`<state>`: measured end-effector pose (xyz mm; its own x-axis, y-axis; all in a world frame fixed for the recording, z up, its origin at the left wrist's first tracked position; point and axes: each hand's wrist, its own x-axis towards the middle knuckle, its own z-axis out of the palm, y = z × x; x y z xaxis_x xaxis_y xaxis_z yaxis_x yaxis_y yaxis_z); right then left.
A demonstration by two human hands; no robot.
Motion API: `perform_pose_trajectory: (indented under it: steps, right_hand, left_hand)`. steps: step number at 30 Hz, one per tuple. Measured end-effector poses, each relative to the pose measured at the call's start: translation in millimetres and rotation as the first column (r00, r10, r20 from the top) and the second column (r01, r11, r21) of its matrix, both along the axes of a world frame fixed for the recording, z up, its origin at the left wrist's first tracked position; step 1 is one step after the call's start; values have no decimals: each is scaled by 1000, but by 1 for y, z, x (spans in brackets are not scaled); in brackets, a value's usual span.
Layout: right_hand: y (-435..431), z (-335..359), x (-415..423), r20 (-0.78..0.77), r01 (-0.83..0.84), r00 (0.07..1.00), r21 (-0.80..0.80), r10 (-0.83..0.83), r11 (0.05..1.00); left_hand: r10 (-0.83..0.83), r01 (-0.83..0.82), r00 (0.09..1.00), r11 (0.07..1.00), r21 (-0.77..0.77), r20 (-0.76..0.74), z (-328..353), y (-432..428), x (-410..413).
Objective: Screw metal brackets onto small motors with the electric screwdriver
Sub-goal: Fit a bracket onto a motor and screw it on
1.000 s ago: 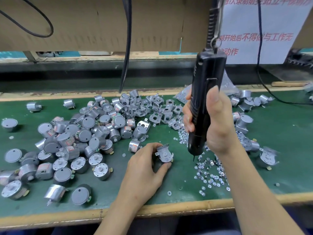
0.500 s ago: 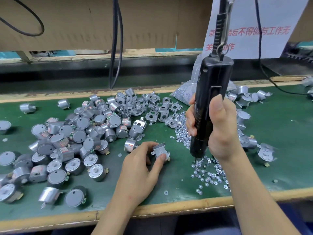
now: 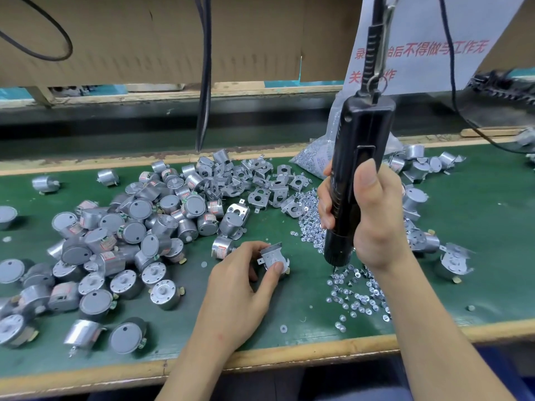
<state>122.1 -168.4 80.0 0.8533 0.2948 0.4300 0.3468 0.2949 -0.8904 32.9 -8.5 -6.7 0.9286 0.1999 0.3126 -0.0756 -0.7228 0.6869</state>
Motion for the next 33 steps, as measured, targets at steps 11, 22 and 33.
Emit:
perform_pose_trajectory:
  steps: [11,22,33]
  right_hand:
    - [2,-3,0,-18,8,1000,5,-8,1000]
    - [3,-3,0,10,12,1000,8,-12,1000]
    - [23,-7,0,13,20,1000,77,-21,997]
  left_hand:
    - [-16,17,998,1000,1,-65,-3,1,0]
    - [-11,11,997,1000,7,-74,-4,1,0]
    - [-32,33,996,999,8,-81,-3,3,0]
